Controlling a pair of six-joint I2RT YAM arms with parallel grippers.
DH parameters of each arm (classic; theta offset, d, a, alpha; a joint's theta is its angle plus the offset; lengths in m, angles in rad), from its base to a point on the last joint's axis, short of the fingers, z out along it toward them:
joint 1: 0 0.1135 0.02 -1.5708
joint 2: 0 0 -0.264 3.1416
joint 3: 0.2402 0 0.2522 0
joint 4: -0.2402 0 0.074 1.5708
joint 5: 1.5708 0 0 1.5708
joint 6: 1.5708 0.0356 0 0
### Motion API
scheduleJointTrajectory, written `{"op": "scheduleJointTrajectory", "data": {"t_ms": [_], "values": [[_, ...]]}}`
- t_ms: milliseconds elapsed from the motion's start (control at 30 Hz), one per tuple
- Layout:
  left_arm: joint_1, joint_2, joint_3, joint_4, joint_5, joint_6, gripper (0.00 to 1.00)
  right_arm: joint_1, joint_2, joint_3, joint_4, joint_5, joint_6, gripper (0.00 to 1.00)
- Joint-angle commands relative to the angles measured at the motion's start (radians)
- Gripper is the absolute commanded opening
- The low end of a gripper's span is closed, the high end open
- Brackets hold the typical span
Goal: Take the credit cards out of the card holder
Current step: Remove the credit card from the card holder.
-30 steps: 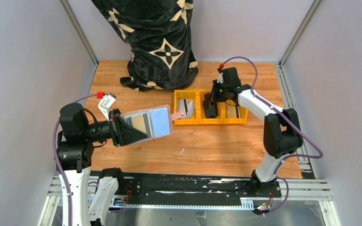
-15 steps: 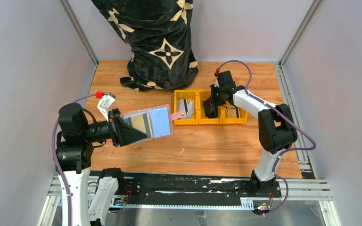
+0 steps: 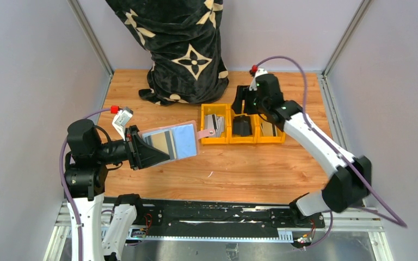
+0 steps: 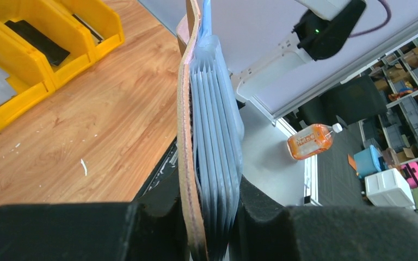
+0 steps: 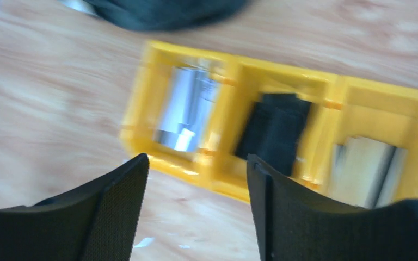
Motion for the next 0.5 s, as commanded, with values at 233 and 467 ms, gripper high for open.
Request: {"op": "scheduleJointTrajectory", "data": {"t_ms": [233, 467], "values": [[-0.002, -0.03, -0.02, 0.01, 0.01, 0.018, 0.15, 0.165, -0.312, -0.192, 0.733, -0.753, 0.561, 0.8], [-0.002, -0.034, -0.021, 0.011, 0.013, 0.018, 0.14, 0.319, -0.294, -0.289, 1.099, -0.801, 0.744, 0.81]]}}
